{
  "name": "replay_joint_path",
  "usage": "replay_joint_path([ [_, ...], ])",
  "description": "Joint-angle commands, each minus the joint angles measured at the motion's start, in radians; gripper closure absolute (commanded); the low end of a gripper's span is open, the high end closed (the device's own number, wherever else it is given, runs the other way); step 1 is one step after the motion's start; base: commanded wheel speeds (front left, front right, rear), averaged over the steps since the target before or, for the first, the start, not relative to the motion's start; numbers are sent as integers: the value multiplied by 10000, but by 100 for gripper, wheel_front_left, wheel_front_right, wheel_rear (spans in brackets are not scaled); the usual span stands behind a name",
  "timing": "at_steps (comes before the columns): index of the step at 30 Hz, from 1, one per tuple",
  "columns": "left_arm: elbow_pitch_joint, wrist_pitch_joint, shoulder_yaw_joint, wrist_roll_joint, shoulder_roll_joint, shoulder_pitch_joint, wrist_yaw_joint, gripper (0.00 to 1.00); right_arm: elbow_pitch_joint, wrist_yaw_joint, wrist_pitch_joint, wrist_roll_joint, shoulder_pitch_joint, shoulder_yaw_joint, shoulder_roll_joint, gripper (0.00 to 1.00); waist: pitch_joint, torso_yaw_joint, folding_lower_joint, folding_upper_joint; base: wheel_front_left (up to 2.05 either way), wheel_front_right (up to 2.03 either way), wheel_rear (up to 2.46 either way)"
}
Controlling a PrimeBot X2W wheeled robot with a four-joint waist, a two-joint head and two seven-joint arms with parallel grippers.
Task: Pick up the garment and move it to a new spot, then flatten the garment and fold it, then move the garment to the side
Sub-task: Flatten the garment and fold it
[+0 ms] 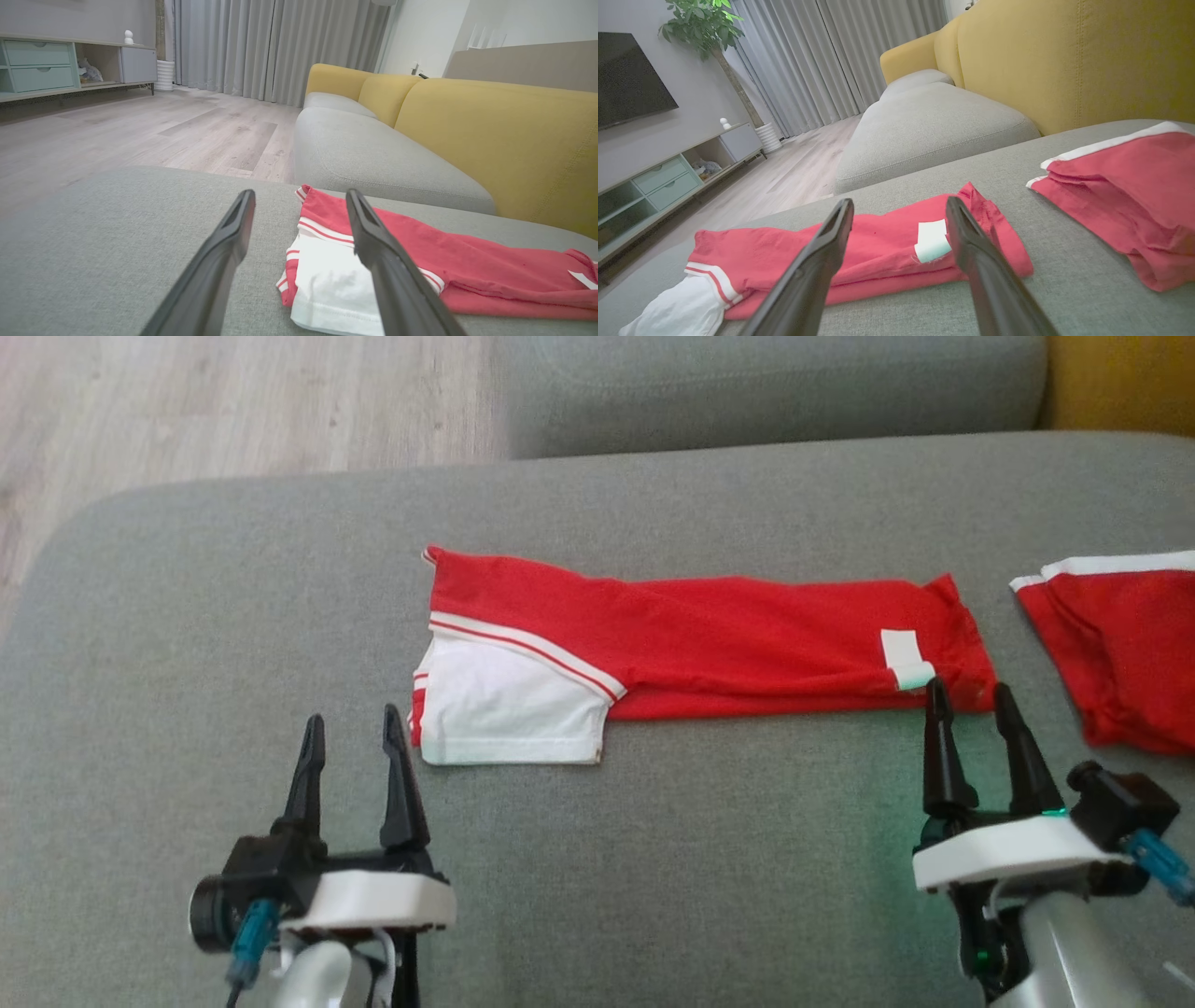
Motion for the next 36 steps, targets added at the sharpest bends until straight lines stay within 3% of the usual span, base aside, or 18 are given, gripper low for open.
replay_joint_path([
  [1,-249,-94,414,104,-22,-522,-50,0,-257,-7,-100,-105,-501,169,-22,0,166,30,0,-1,0,0,0],
  [4,-175,-94,543,355,-160,-781,-349,0,207,-7,240,-867,-1004,-225,-21,0,535,110,0,-1,0,0,0],
  [12,127,-95,620,691,-333,-1239,-827,0,2234,-7,896,-1619,-2787,-2239,-20,0,1386,355,0,-1,0,0,0],
  [22,229,-95,423,609,-364,-1614,-884,0,5365,-7,1509,-2383,-4112,-3177,-19,0,1811,530,0,-1,0,0,0],
  [23,236,-95,419,610,-364,-1652,-874,0,5567,-7,1453,-2354,-4198,-3140,-19,29,1816,527,0,-1,0,0,0],
  [24,240,-95,424,614,-365,-1674,-862,0,5730,-7,1349,-2321,-4276,-3075,-19,100,1809,518,0,-1,0,0,0],
  [27,277,-95,495,641,-365,-1667,-836,0,5972,-7,876,-2382,-4423,-3139,-19,100,1704,431,0,-1,0,0,0],
  [30,264,-95,589,655,-366,-1565,-812,0,5743,-7,483,-3127,-4407,-3843,-101,100,1467,226,0,-1,0,0,0],
  [36,270,-95,535,593,-366,-1475,-816,0,4928,-7,563,-3705,-4224,-4809,-582,100,1157,43,0,-1,0,0,0],
])
